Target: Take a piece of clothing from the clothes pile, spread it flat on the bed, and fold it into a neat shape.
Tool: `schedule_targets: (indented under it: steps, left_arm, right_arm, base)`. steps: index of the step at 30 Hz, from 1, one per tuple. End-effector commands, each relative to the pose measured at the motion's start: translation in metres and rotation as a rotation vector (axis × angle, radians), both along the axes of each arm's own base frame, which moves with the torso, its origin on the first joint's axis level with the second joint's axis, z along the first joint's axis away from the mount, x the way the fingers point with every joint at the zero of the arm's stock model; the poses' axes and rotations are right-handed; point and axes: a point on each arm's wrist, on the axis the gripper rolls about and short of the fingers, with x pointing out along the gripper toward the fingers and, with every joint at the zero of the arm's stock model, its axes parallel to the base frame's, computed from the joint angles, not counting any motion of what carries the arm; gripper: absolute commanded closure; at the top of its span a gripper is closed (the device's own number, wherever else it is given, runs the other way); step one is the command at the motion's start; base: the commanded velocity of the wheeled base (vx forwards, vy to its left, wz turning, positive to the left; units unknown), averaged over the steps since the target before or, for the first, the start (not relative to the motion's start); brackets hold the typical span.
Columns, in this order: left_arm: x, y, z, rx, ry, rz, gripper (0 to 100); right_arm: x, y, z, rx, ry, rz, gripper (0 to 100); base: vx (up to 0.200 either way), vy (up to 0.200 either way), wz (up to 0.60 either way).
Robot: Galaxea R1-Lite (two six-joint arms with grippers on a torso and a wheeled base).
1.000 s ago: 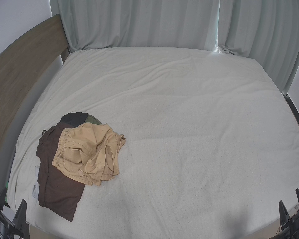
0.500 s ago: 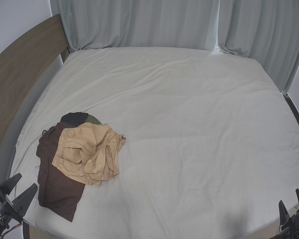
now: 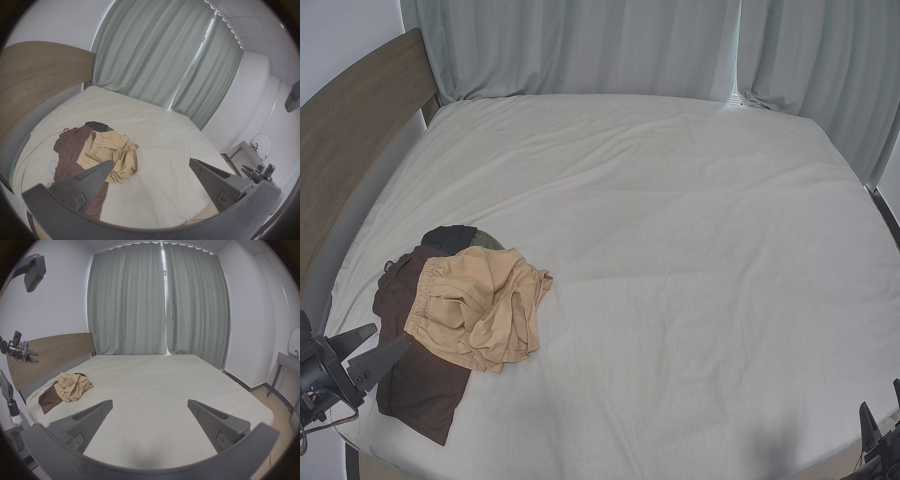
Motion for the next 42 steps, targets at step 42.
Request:
schedule_targets:
  steps: [42]
  left_arm:
    - [0.148, 0.071, -0.03, 0.001, 0.166, 0.018, 0]
  right_arm:
    - [0.0, 0.0, -0.005, -0.005, 0.0, 0.002, 0]
  base:
    - [0.0, 0.0, 0.0]
